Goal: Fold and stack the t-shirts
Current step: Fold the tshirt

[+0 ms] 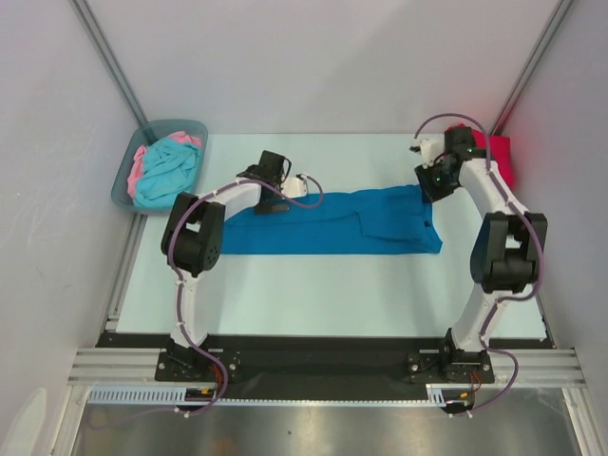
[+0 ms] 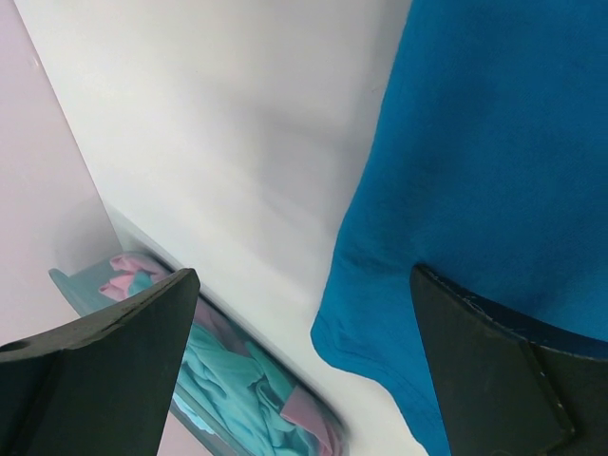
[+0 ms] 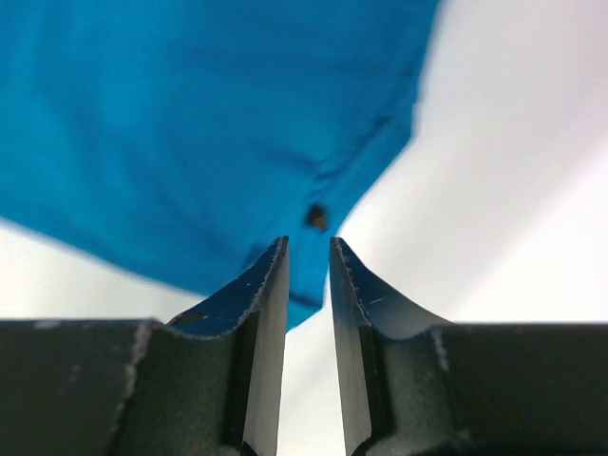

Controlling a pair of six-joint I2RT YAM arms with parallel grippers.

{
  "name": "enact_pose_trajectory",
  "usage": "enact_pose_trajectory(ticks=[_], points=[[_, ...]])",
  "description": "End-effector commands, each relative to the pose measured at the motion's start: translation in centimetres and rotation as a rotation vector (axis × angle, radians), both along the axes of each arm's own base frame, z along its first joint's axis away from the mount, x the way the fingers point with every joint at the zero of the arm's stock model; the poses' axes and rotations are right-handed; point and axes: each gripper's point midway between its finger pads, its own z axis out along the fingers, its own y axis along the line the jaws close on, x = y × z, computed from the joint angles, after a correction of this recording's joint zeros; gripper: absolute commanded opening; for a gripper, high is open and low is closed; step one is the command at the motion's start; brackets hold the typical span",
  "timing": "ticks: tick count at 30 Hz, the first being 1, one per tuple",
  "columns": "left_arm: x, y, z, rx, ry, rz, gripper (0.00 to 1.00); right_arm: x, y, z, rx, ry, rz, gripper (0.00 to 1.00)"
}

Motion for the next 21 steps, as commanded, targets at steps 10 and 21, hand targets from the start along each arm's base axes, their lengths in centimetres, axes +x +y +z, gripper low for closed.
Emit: enact_pose_trajectory(ticks=[10,21], points=[[-1.9,-0.5,2.6,-0.039,-0.045,-0.048,1.00,-8.2,5.8,-1.6,-0.211,0.042,0.429,0.29],[-3.3,-0.3,2.3,-0.070,-0.061,-0.046,1.00,-6.8,6.4,-1.9,-0.268,0.034,0.451,0.30]])
